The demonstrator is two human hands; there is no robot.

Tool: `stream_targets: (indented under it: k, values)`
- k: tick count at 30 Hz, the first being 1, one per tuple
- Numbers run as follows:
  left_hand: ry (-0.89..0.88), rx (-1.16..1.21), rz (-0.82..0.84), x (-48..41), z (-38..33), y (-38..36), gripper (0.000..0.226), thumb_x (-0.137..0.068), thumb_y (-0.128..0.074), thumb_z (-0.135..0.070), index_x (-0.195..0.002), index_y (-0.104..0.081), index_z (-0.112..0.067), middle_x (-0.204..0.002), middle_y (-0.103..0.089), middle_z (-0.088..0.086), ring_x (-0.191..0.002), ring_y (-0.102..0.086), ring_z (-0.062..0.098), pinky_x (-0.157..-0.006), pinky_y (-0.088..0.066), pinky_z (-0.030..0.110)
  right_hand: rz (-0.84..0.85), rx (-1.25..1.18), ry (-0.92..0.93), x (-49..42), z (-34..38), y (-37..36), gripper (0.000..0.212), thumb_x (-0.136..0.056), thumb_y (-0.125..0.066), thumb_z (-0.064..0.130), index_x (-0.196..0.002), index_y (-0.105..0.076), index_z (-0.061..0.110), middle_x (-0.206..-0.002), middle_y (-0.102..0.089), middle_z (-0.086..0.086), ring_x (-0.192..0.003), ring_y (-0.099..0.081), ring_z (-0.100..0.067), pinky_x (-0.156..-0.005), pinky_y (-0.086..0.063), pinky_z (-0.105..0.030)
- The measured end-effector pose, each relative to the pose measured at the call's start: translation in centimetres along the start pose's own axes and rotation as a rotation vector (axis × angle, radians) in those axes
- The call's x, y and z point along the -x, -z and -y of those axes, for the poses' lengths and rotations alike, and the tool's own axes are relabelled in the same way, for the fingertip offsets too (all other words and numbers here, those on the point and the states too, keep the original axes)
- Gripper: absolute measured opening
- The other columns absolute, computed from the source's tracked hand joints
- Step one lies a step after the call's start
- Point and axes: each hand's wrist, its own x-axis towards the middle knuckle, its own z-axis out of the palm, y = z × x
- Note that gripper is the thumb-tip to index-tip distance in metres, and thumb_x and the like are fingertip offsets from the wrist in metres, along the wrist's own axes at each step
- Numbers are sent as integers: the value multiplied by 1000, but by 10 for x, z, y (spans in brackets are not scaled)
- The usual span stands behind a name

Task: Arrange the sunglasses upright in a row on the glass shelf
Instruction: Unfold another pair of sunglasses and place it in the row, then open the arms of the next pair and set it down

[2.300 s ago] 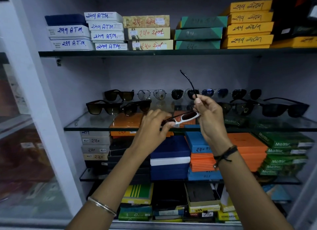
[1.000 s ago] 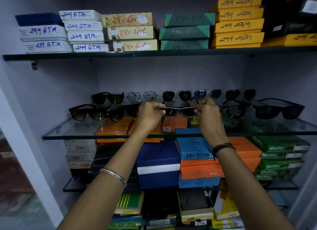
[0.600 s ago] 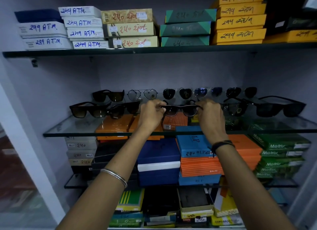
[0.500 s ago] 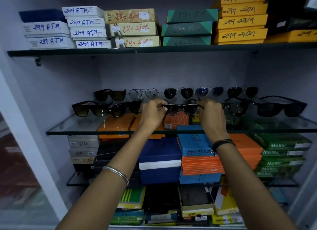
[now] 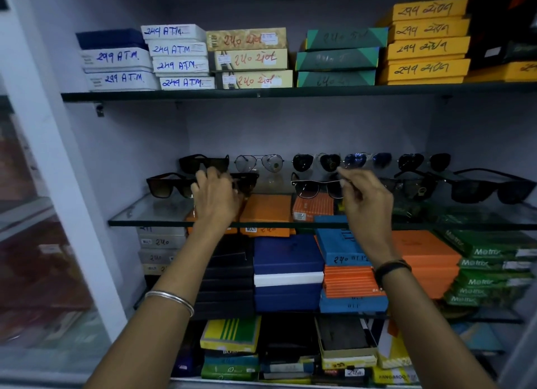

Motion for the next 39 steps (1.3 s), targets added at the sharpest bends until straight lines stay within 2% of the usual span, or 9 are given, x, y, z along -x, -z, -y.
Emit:
stream_targets:
  k: [5,11,16,19,23,25,31,35,39]
  values:
    - [-198,244,-179,18,4,10,20,-85,-60,-8,-103,-67,-4,-135,-48,16,-125,-39,33,-100,-42,41,74,-83,20,4,35,-15,25,-91,-54,17,-115,-60,12,-106,-61,-5,-84,-51,5,-73,-45,-4]
    - [-527,377,-460,58,10,16,15,-80,-64,4,-94,-69,0,-109,-65,19,-101,-56,25,-93,-42,23,270,-49,-26,-4,65,-33,40,-92,-49,34,-129,-48,17,-121,-52,-3,-105,-51,-10,-88,-50,-27]
    - [-502,456,-500,67,15,11,17,-77,-69,5,-93,-69,0,-106,-67,16,-98,-56,20,-92,-44,23,214,-6,117,-3,67,-35,26,-92,-53,24,-112,-63,11,-104,-51,-3,-91,-46,-6,-77,-40,-3]
    - [-496,466,-481,68,17,8,16,-79,-67,0,-95,-70,-3,-106,-69,13,-96,-62,21,-85,-51,29,116,-171,38,1,70,-39,23,-92,-52,23,-107,-65,11,-103,-48,0,-91,-45,3,-79,-40,-4]
    - [-484,498,-395,72,11,7,21,-84,-61,-17,-101,-69,-8,-108,-69,5,-97,-61,11,-78,-52,27,-51,-641,-472,3,71,-46,23,-94,-47,25,-102,-65,14,-115,-56,1,-84,-50,16,-68,-43,-6]
    - [-424,612,-219,73,7,10,32,-86,-55,-31,-111,-65,-13,-116,-63,-2,-105,-57,5,-83,-51,26,-60,-738,-601,4,66,-48,24,-94,-46,28,-99,-65,15,-119,-59,3,-98,-50,9,-75,-38,-13]
    - [-179,1117,60,67,-3,24,40,-84,-53,-42,-118,-60,-21,-120,-50,-19,-115,-45,-9,-92,-37,7,-5,-721,-592,3,64,-42,26,-96,-43,29,-101,-64,13,-103,-58,7,-88,-49,0,-74,-38,-18]
    - [9,1343,119,61,-10,30,41,-92,-52,-25,-132,-46,-28,-135,-36,-14,-117,-44,-4,-100,-41,27,26,-735,-581,3,66,-43,20,-95,-44,26,-92,-62,18,-88,-53,11,-76,-45,-2,-69,-39,-18]
    - [91,1420,144,57,-11,30,40,-93,-50,-18,-131,-46,-28,-130,-35,-17,-113,-44,-4,-96,-43,30,70,-705,-542,3,67,-43,18,-94,-47,25,-100,-61,15,-77,-51,7,-59,-43,0,-50,-38,-11]
